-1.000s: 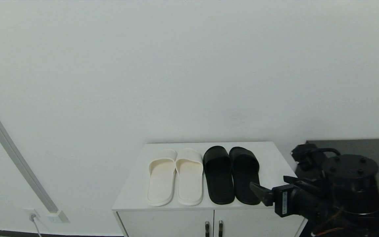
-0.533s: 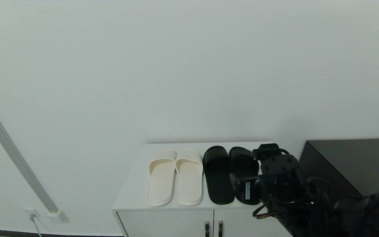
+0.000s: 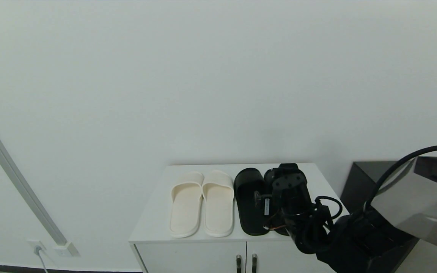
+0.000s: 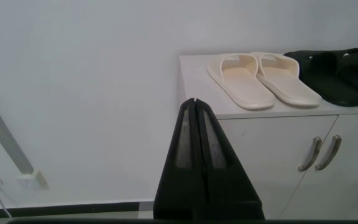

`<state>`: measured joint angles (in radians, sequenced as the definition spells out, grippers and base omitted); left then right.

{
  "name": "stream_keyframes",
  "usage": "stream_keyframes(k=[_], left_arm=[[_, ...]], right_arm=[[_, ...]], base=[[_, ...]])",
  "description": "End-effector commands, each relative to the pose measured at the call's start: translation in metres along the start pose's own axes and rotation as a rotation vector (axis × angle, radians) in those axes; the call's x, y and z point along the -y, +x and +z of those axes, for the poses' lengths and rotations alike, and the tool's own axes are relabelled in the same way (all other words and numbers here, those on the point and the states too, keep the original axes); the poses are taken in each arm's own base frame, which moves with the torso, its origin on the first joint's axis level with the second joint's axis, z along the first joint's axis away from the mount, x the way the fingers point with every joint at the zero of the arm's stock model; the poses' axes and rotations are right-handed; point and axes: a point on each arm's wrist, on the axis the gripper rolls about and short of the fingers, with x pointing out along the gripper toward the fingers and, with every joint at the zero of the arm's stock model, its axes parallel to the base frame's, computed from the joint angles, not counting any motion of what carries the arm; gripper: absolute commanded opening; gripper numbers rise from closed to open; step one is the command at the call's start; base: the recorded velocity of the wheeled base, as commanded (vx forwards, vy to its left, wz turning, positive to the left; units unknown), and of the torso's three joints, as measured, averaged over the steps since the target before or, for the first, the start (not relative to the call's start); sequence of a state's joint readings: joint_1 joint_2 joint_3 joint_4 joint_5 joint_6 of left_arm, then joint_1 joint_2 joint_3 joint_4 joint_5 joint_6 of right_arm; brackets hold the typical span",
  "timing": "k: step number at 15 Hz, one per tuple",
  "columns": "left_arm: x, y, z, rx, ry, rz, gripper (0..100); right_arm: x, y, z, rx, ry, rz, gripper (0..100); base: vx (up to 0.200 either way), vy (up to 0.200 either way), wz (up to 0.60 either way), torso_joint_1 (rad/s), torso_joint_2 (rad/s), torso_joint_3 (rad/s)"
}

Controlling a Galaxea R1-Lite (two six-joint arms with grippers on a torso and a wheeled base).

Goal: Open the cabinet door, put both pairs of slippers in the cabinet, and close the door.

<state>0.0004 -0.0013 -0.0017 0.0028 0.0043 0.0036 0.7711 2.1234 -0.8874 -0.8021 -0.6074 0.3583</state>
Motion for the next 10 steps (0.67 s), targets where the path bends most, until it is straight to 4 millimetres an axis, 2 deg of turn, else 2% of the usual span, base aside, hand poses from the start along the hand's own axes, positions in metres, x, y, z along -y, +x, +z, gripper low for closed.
stream_keyframes(k=[1,4,8,10], left_arm=[[0.0,0.0,0.0,-0.002,-0.001,0.001,0],[0.0,0.0,0.0,-0.002,-0.001,0.001,0],[0.0,0.0,0.0,-0.002,-0.001,0.001,0],[0.0,0.0,0.0,-0.002,-0.001,0.001,0]], right_arm=[[-0.001,0.027,-0.009,-0.009,0.002,-0.031,100],[-0.003,0.051,-0.008,0.013,0.016,-0.05,100],[-0.009,0.065,-0.005,0.036,-0.022,-0.046,100],[-0.01,0.072,-0.01,0.033,-0.033,-0.05,100]], base=[[0.0,0.0,0.0,0.0,0.0,0.0],[0.0,0.0,0.0,0.0,0.0,0.0],[0.0,0.0,0.0,0.0,0.0,0.0],[0.0,0.0,0.0,0.0,0.0,0.0]])
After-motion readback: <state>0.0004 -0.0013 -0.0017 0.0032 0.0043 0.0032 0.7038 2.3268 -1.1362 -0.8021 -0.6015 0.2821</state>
